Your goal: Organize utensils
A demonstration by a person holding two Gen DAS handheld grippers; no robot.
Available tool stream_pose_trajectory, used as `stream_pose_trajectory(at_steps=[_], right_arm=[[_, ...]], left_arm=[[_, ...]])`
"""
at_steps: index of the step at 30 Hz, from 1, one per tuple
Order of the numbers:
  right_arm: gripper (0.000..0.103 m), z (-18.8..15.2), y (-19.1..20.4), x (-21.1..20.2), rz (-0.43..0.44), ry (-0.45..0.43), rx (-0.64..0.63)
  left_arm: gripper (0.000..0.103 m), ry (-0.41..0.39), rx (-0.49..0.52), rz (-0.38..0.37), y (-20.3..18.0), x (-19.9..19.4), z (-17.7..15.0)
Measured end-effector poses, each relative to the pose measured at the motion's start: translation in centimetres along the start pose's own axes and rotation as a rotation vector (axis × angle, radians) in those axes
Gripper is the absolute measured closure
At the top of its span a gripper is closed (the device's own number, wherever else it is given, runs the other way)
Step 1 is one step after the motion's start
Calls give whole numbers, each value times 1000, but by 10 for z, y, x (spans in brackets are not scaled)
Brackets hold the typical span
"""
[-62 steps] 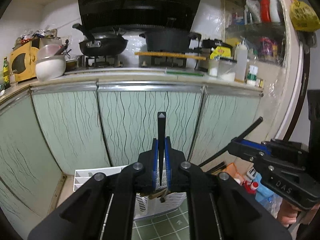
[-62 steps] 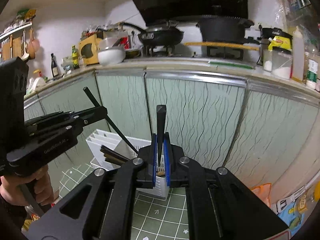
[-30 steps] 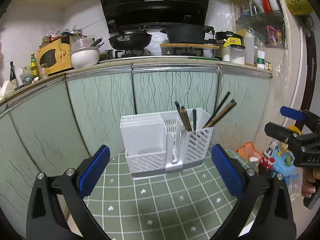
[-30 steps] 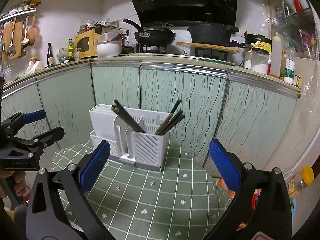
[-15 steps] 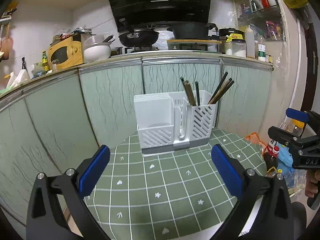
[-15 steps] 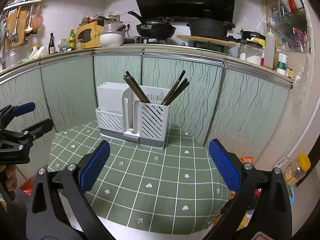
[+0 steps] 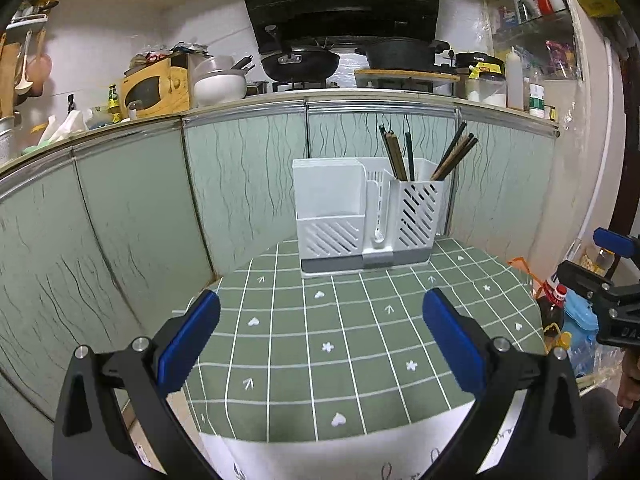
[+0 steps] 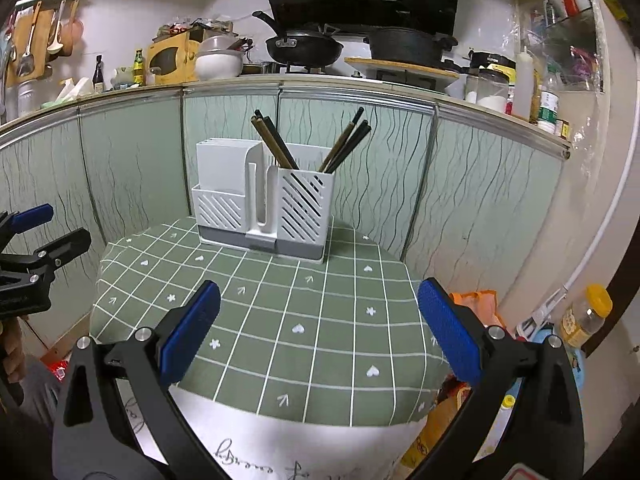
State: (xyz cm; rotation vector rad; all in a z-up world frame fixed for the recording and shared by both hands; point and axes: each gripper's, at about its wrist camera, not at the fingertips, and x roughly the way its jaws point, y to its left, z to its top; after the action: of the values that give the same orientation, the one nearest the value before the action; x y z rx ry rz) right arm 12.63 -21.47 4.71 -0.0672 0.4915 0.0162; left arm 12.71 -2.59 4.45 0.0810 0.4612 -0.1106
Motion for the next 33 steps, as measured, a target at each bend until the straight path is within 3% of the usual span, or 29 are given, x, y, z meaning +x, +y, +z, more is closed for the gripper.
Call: stream_pose_trajectory(at_steps=[14, 20, 33], right_arm=[[8, -38, -2, -21, 7, 6, 20], [8, -42, 2, -28, -41, -28, -18], [8, -34, 0, -33, -15, -23, 9]], left_arm=[[5, 11, 12, 28, -14, -17, -37], [5, 29, 0, 17, -13, -21, -40], [5, -20, -19, 56, -2, -41, -33]])
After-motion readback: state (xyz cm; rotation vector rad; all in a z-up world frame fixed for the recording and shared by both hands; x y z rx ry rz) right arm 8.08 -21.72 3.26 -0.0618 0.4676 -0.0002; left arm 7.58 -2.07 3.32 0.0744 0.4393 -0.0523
